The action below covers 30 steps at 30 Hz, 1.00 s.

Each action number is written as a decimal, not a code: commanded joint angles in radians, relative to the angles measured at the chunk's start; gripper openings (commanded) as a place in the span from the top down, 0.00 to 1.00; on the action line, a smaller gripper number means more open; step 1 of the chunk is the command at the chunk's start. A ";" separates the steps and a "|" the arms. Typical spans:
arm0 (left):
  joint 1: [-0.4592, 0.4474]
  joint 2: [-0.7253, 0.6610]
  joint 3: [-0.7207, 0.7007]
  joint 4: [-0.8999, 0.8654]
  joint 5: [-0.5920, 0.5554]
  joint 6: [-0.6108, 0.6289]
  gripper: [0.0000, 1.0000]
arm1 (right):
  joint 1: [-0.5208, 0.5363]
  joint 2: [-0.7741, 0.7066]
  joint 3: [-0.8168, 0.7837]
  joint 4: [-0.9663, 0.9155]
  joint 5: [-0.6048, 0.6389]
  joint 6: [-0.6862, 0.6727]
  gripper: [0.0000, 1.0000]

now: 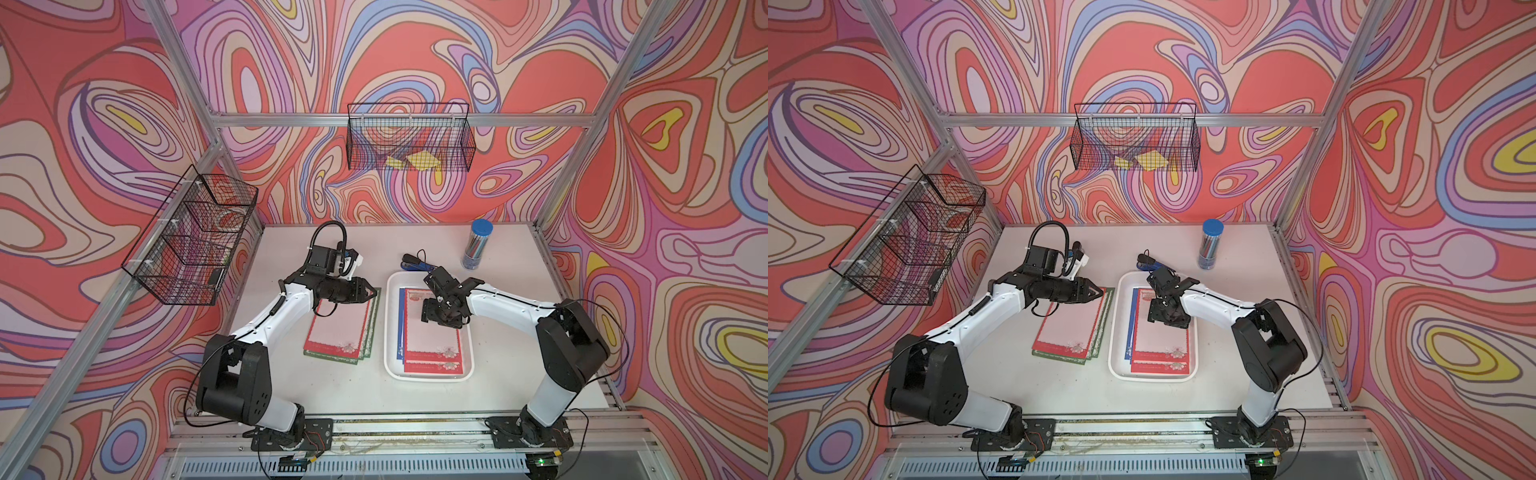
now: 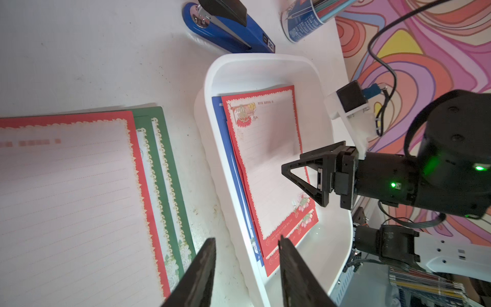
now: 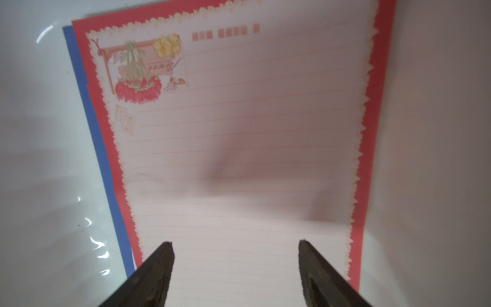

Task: Take out the stationery paper from the storage box
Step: Pick up the stationery paper from the storage box.

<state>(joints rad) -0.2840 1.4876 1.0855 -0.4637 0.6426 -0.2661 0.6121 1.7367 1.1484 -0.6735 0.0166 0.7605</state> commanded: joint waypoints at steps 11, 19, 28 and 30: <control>-0.305 0.059 0.140 -0.131 -0.323 -0.240 0.58 | 0.006 -0.079 0.091 -0.080 0.052 -0.048 0.22; -0.338 0.206 0.210 -0.125 -0.330 -0.363 0.56 | 0.002 -0.190 0.101 -0.144 0.194 -0.089 0.22; -0.361 0.345 0.291 -0.143 -0.290 -0.371 0.60 | -0.102 -0.261 0.024 -0.130 0.192 -0.151 0.22; -0.369 0.376 0.313 -0.159 -0.294 -0.367 0.60 | -0.125 -0.264 0.008 -0.121 0.188 -0.161 0.22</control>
<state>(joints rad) -0.6434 1.8286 1.3632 -0.5770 0.3420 -0.6151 0.5144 1.4845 1.1900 -0.7998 0.2008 0.6323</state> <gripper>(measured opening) 0.404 0.782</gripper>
